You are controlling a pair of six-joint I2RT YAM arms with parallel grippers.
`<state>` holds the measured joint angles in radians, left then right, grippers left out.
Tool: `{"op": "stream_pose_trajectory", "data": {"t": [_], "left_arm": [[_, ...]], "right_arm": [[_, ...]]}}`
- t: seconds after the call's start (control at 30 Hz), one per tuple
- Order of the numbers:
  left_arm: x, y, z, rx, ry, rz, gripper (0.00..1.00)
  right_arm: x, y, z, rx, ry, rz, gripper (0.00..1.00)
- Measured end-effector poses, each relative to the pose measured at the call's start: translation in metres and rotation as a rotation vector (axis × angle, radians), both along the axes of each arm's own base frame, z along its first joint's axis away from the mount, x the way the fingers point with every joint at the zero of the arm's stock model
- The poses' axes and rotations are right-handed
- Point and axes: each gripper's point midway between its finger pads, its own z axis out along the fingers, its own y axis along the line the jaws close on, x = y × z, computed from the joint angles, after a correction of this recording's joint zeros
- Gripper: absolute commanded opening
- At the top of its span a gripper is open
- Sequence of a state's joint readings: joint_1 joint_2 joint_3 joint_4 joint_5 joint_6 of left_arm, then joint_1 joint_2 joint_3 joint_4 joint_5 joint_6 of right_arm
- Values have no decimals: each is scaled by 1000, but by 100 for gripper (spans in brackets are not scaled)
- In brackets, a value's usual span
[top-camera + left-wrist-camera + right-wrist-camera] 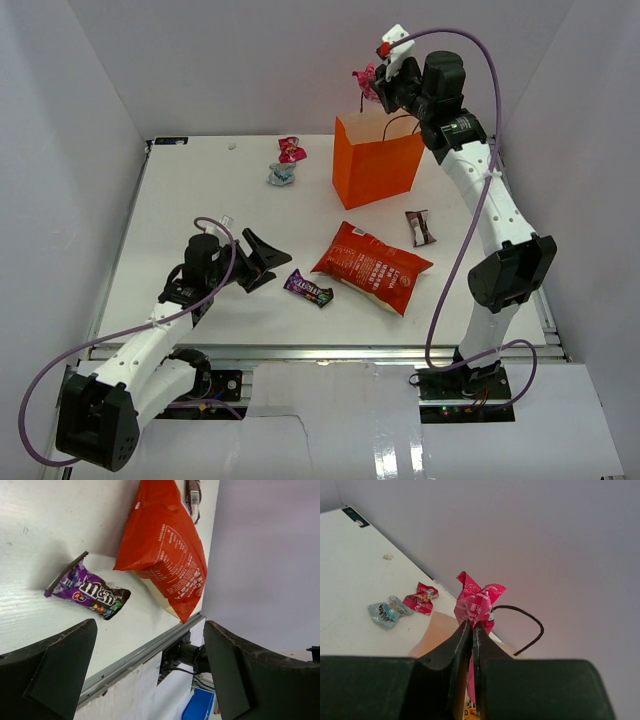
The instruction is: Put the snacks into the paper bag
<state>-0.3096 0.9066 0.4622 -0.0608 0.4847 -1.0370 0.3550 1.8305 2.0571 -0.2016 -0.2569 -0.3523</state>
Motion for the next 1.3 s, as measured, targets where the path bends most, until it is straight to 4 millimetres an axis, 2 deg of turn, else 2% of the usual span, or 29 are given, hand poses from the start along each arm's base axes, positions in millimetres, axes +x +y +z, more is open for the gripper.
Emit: {"op": "stream_pose_trajectory", "data": {"t": [0.17, 0.33, 0.5, 0.63, 0.8, 0.87, 0.97, 1.0, 1.1, 1.17, 1.23, 1.3], "left_arm": [[-1, 3, -9, 22, 35, 17, 98], [-3, 6, -17, 41, 50, 22, 98], [-3, 7, -30, 80, 74, 6, 98], [-2, 7, -42, 122, 98, -15, 98], [7, 7, -38, 181, 59, -59, 98], [11, 6, -34, 203, 33, -76, 98], [18, 6, -33, 240, 10, -105, 96], [21, 5, -34, 254, 10, -115, 94], [26, 6, -43, 300, 26, -146, 88], [28, 5, -52, 332, 46, -169, 85], [29, 4, -61, 365, 66, -197, 84], [28, 2, -69, 390, 86, -226, 81]], "right_arm": [[13, -2, -37, -41, 58, -31, 13], [16, -3, -54, -59, 82, -37, 16], [17, -3, -73, -71, 112, -37, 36], [17, -3, -78, -76, 118, -37, 40], [7, 1, -70, -66, 122, -1, 43], [-8, 3, -63, -67, 131, 46, 49], [-49, 8, -41, -68, 105, 172, 69], [-69, 8, -37, -72, 105, 218, 79], [-136, 3, -37, -85, 99, 347, 85], [-170, 1, -47, -97, 101, 416, 85], [-196, -1, -70, -111, 140, 474, 85], [-213, -4, -100, -125, 204, 516, 85]]}}
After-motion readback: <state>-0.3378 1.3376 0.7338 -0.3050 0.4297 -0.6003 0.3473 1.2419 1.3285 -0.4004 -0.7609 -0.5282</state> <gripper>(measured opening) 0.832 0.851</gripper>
